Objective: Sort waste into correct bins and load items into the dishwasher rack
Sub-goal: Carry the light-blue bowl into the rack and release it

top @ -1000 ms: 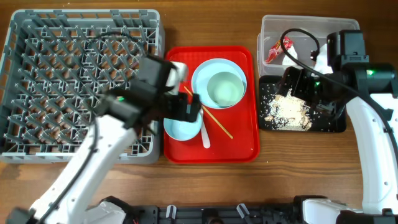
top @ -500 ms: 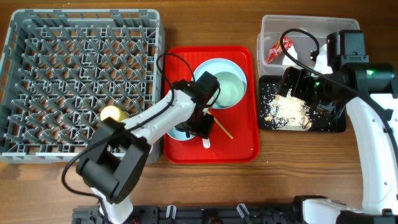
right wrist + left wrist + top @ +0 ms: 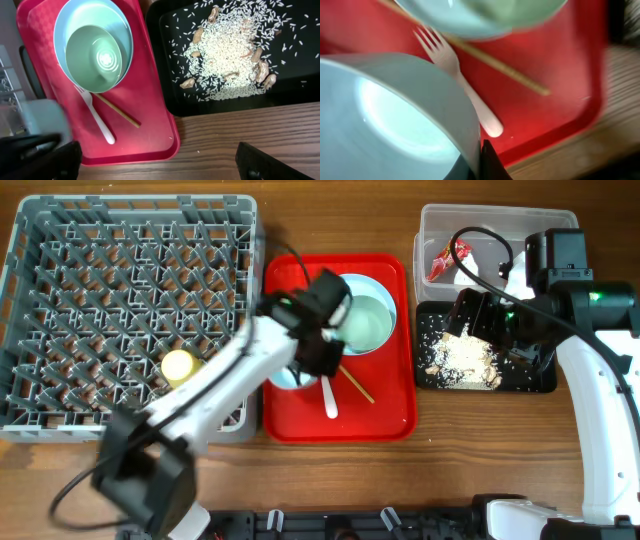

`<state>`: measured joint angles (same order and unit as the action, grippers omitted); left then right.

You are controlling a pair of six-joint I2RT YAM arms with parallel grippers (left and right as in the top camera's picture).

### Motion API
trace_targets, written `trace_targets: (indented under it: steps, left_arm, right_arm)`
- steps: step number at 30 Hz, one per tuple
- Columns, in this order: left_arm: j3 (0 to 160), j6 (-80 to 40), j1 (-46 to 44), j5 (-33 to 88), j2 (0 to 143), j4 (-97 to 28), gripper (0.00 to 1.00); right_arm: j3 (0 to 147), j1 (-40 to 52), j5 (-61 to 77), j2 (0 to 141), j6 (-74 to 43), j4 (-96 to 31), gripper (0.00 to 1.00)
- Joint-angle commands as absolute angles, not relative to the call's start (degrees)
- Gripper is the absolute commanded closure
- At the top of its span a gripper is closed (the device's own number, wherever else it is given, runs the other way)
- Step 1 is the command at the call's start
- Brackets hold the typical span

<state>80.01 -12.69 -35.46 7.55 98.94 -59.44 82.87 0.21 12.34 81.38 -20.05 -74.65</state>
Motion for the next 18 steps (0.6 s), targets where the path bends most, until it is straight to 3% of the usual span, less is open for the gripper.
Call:
trace_targets:
  steps: [1, 6, 9, 15, 18]
  left_arm:
    - [84.4, -11.3, -27.7, 9.3, 90.1, -59.5, 0.96]
    - [84.6, -2.2, -11.2, 25.2, 84.4, -58.1, 0.96]
    - [84.6, 5.1, 1.1, 43.2, 85.4, -57.9, 0.96]
    - [84.6, 8.8, 13.8, 63.2, 94.8, -57.6, 0.96]
    - [84.6, 8.8, 15.1, 66.1, 98.7, -57.5, 0.96]
  right_arm:
    - [83.2, 0.0, 11.4, 80.8, -19.1, -75.0, 0.01]
    - [83.2, 0.0, 11.4, 80.8, -19.0, -75.1, 0.01]
    - [83.2, 0.0, 11.4, 80.8, -18.7, -75.1, 0.01]
    - [83.2, 0.0, 11.4, 80.8, -18.2, -75.0, 0.02]
    - [83.2, 0.0, 11.4, 80.8, -18.2, -75.1, 0.02]
